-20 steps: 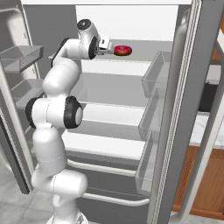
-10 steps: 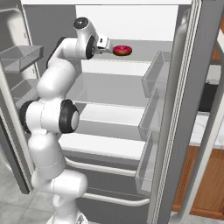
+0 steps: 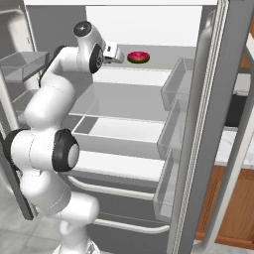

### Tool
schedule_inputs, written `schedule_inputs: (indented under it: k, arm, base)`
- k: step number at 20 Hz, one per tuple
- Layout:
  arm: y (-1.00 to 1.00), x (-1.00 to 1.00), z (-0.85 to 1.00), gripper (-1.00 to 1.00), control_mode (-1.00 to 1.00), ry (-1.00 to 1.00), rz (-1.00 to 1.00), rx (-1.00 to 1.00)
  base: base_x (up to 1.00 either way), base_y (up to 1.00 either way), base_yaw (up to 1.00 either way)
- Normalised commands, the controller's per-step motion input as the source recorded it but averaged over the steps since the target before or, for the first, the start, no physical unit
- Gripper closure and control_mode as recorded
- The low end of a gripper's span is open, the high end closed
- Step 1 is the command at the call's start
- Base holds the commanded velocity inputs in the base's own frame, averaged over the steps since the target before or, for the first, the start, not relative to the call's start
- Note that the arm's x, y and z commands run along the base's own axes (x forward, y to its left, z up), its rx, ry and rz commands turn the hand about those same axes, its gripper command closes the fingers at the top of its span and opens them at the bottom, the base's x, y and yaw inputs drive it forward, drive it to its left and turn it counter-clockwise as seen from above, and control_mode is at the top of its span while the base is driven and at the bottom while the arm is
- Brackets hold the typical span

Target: Pick mushroom from the fridge and place it on the plate on the counter.

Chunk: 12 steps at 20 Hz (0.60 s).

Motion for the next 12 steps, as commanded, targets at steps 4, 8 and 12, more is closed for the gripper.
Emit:
schedule_inputs:
  k: [4, 8, 12]
  arm:
    - [-0.16, -0.73, 0.38, 1.0, -1.0, 0.0, 0.0, 0.06]
    - [-0.09, -0.84, 0.23, 1.0, -1.0, 0.0, 0.0, 0.04]
    - [0.0, -0.96, 0.13, 1.0, -1.0, 0.0, 0.0, 0.0]
  base:
    - [0.0, 0.0, 0.0]
    - [0.0, 0.0, 0.0]
    - [0.0, 0.0, 0.0]
